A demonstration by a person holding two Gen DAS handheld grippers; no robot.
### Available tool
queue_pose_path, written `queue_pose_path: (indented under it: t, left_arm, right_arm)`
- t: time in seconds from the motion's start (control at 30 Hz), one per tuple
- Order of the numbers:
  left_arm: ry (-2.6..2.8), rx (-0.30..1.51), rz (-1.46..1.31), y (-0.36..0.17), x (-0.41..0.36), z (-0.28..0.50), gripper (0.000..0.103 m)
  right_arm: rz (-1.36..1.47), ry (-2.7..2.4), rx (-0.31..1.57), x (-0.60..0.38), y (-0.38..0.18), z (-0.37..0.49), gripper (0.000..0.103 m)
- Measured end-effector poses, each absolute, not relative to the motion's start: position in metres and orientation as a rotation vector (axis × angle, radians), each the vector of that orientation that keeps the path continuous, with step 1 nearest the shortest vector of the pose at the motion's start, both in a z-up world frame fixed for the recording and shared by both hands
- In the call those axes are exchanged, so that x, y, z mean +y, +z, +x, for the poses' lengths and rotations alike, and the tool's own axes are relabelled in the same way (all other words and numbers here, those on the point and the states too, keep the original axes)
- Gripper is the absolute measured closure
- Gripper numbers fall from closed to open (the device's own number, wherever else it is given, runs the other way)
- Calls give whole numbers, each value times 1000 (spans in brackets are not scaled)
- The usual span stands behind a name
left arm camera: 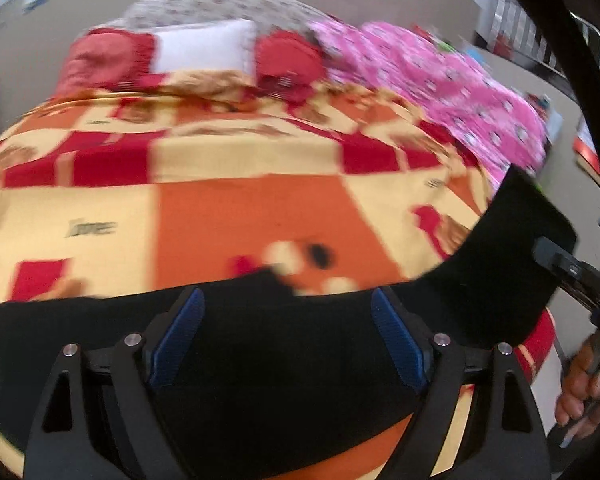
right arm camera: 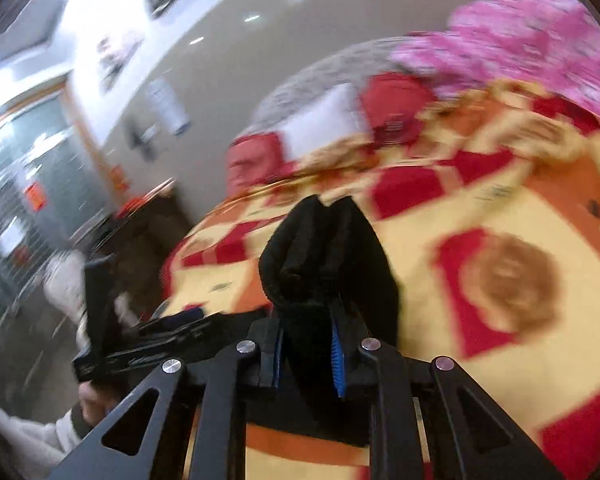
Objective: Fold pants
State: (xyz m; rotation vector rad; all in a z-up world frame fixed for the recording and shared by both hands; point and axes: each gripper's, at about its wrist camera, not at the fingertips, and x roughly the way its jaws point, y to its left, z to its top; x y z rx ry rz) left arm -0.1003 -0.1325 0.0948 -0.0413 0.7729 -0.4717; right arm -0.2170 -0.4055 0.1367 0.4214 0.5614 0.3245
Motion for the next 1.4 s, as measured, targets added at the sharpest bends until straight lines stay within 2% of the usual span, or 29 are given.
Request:
queue_pose_path:
  t: [0.03, 0.1, 0.17, 0.2, 0.23, 0.33, 0.43, 0.67, 1.03, 1.07, 1.1, 1.17, 1.23, 1.4]
  left_arm:
    - [-431, 769, -59, 95, -112, -101, 17]
    - [-372, 769, -90, 92, -82, -99, 17]
    - [-306, 775, -127, 88, -51, -98, 17]
    - [-269, 783, -154, 84, -35, -98, 17]
    - [-249, 790, -180, 81, -23, -98, 17]
    - [-214, 810, -209, 73, 1, -101, 17]
    - [-239, 808, -205, 71, -2, -107, 17]
    - [-423, 891, -181, 66, -60, -116, 17]
    - [-485, 959, -114, 49, -156, -102, 17]
    - [-483, 949, -95, 48, -161, -101, 21]
    - [-488, 942, -85, 48, -165, -102, 31]
    - [-513, 920, -58, 53, -171, -103, 87]
    - [-560, 939, -79, 57, -171, -97, 93]
    - [-555, 854, -107, 86, -141, -96, 94]
  right_arm:
    - [396, 366, 572, -386, 139, -211, 85]
    - [372, 461, 603, -345, 136, -195, 78]
    - [370, 551, 679, -310, 127, -175, 62]
    - [395, 594, 698, -302, 125, -170, 60]
    - [420, 637, 696, -298, 126, -167, 60]
    - [419, 589, 619, -309, 139, -175, 44]
    - [358, 452, 626, -328, 137, -181, 42]
    - [283, 197, 810, -369, 79, -190, 42]
    - [350, 202, 828, -390, 57, -197, 39]
    - [358, 204, 826, -391, 57, -197, 39]
    - [362, 204, 825, -391, 57, -198, 39]
    - [361, 194, 820, -393, 61, -199, 39]
    - [356, 186, 807, -393, 67, -199, 39]
    - [319, 246, 731, -376, 99, -198, 39]
